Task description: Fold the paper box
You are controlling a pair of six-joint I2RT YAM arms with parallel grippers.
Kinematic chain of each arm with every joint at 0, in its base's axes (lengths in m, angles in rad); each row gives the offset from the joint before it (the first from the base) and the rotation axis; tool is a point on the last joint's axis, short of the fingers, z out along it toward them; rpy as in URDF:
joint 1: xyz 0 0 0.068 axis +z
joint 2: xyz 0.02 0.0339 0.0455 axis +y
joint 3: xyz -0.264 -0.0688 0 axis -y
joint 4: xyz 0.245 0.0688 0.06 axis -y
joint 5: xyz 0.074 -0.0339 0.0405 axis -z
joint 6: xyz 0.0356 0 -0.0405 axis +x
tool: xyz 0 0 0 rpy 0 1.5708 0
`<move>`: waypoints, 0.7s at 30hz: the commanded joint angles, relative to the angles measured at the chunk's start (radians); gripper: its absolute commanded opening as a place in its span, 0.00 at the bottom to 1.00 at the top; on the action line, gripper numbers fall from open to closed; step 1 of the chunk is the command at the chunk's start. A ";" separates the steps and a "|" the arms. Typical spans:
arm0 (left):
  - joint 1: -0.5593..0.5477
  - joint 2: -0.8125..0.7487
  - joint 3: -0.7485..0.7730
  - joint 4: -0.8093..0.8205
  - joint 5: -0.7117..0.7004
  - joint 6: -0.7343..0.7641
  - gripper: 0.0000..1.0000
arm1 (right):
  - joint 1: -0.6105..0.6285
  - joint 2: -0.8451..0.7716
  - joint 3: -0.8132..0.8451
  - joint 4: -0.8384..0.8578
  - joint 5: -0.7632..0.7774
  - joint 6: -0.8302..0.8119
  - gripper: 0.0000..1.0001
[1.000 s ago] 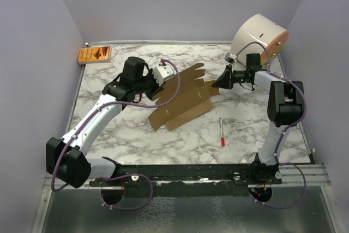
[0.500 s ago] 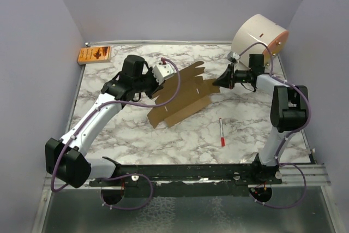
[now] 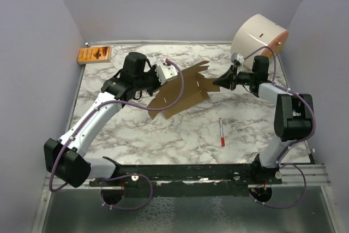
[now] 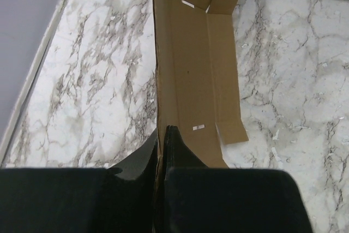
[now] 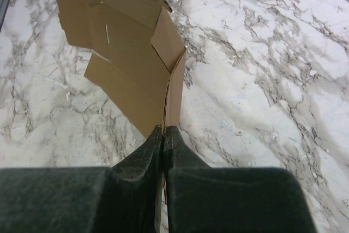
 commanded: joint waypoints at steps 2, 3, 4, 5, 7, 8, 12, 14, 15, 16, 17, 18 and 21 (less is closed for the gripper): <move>-0.025 0.015 0.039 -0.004 0.033 0.096 0.00 | 0.004 -0.054 -0.080 0.190 -0.063 0.040 0.01; -0.031 0.019 0.040 -0.006 0.027 0.101 0.00 | 0.004 -0.059 -0.096 0.207 -0.063 0.041 0.01; -0.037 0.023 0.041 -0.007 0.022 0.102 0.00 | 0.004 -0.061 -0.111 0.222 -0.063 0.041 0.01; -0.043 0.027 0.042 -0.010 0.018 0.106 0.00 | 0.004 -0.064 -0.132 0.241 -0.061 0.043 0.01; -0.062 0.032 0.043 -0.012 0.001 0.110 0.00 | 0.004 -0.074 -0.182 0.312 -0.059 0.064 0.01; -0.074 0.034 0.042 -0.013 -0.010 0.113 0.00 | 0.004 -0.078 -0.211 0.358 -0.050 0.086 0.01; -0.111 0.028 0.034 -0.018 -0.030 0.131 0.00 | 0.004 -0.078 -0.285 0.536 0.001 0.183 0.01; -0.119 0.024 0.030 -0.021 -0.038 0.132 0.00 | 0.004 -0.072 -0.310 0.603 0.017 0.234 0.01; -0.122 0.022 0.027 -0.021 -0.041 0.129 0.00 | 0.004 -0.068 -0.324 0.641 0.024 0.256 0.01; -0.124 0.019 0.024 -0.020 -0.041 0.127 0.00 | 0.004 -0.068 -0.336 0.673 0.028 0.282 0.01; -0.127 0.015 0.021 -0.021 -0.041 0.126 0.00 | 0.004 -0.070 -0.347 0.688 0.030 0.289 0.02; -0.129 0.014 0.016 -0.020 -0.041 0.124 0.00 | 0.004 -0.074 -0.351 0.693 0.034 0.289 0.02; -0.136 0.010 0.008 -0.019 -0.042 0.118 0.00 | 0.004 -0.082 -0.360 0.691 0.030 0.287 0.05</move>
